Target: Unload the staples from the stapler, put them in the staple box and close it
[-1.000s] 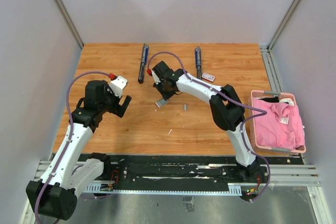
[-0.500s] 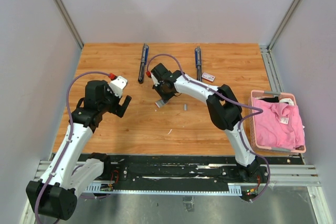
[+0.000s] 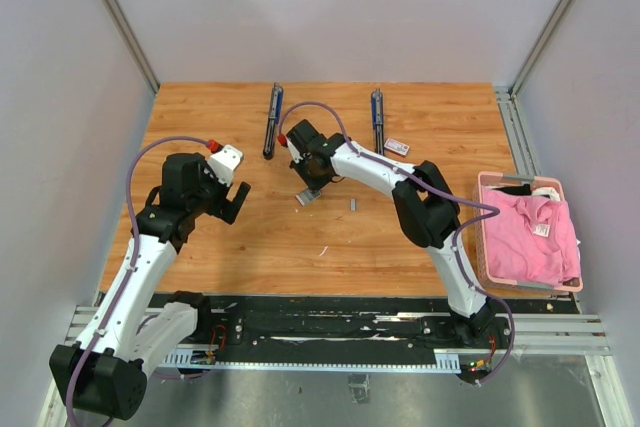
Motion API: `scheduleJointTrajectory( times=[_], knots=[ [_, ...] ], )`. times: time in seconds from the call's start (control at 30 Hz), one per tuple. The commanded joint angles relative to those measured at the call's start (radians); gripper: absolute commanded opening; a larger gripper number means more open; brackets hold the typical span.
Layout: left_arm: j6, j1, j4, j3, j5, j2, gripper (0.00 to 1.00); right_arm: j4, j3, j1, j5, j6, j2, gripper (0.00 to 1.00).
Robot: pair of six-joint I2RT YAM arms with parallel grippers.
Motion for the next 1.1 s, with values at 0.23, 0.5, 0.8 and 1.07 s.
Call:
scheduleJointTrajectory(
  times=[0.23, 0.5, 0.8, 1.07],
  knots=[
    [0.008, 0.004, 0.026, -0.010, 0.001, -0.013, 0.98, -0.014, 0.047, 0.015, 0.017, 0.011, 0.029, 0.12],
    [0.008, 0.004, 0.028, -0.010, 0.003, -0.011, 0.98, -0.014, 0.028, 0.015, 0.009, 0.014, 0.019, 0.12],
    [0.008, 0.004, 0.027, -0.010, 0.003, -0.011, 0.98, -0.014, 0.009, 0.019, 0.002, 0.019, 0.011, 0.12],
    [0.009, 0.004, 0.027, -0.010, 0.003, -0.012, 0.98, -0.001, -0.024, 0.024, 0.002, 0.023, -0.008, 0.12]
  ],
)
